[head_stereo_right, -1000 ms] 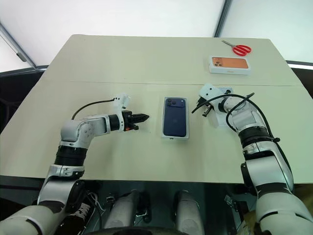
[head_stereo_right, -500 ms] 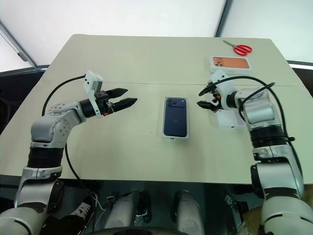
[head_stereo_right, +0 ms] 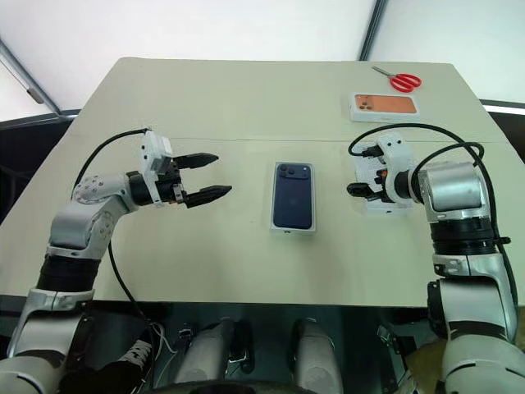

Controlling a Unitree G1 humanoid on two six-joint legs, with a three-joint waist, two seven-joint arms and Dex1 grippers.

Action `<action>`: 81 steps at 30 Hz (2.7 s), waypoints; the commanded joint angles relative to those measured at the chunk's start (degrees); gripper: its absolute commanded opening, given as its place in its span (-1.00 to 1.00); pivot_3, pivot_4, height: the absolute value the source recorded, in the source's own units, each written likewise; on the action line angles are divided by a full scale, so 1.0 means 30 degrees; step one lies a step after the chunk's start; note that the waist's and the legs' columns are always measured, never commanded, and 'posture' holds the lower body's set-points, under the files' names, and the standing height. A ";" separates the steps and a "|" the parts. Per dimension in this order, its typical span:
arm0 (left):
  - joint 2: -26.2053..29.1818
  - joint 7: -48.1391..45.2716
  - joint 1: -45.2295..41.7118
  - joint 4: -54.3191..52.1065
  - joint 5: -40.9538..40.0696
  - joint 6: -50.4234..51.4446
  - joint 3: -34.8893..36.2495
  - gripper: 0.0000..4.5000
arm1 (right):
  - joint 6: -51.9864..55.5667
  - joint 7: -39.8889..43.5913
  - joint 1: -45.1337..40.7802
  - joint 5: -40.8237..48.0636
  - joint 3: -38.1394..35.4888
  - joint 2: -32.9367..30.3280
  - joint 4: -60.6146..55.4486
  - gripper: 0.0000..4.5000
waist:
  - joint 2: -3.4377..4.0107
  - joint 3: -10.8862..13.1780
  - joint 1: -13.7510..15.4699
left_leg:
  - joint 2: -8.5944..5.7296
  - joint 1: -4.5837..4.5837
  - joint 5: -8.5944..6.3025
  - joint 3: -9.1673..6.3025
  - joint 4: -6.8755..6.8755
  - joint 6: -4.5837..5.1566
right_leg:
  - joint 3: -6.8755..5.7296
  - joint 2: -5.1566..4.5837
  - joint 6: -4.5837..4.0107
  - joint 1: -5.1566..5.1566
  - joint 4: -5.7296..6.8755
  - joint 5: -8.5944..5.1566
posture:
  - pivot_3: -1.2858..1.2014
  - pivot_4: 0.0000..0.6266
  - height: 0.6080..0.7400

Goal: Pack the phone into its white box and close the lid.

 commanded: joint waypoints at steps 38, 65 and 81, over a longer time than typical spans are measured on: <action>-0.1147 0.2738 0.1542 -0.1929 0.0350 -0.0277 -0.0423 1.00 | 0.5536 -0.6925 -0.2273 0.1252 -0.1661 0.3244 0.0035 -0.96 | -0.0007 -0.0009 -0.0055 | 0.0016 -0.0042 0.0030 0.0016 0.0009 0.0062 | -0.0001 0.0049 0.0009 -0.0022 0.0009 0.0003 | 0.03 -0.52 0.96; -0.1987 0.5470 0.0432 -0.1170 -0.0579 0.1442 0.1015 1.00 | 0.5860 -1.7272 -0.2312 2.1776 -1.7277 1.6985 -0.3062 -0.96 | 0.0027 0.0001 -0.0075 | 0.0071 -0.0130 0.0053 0.0044 -0.0003 0.0039 | 0.0066 0.0208 -0.0006 -0.0115 0.0025 0.0012 | 0.03 -0.52 0.96; -0.2581 0.6424 0.0818 -0.1350 -0.0085 0.1713 0.0322 -0.98 | -0.1931 -2.5934 0.4696 3.5609 -0.7108 1.3931 -0.4242 -1.00 | 0.0031 -0.0004 -0.0151 | 0.0094 -0.0106 0.0050 0.0054 -0.0014 0.0043 | 0.0116 0.0238 -0.0007 -0.0113 0.0017 0.0010 | 0.03 -0.52 0.96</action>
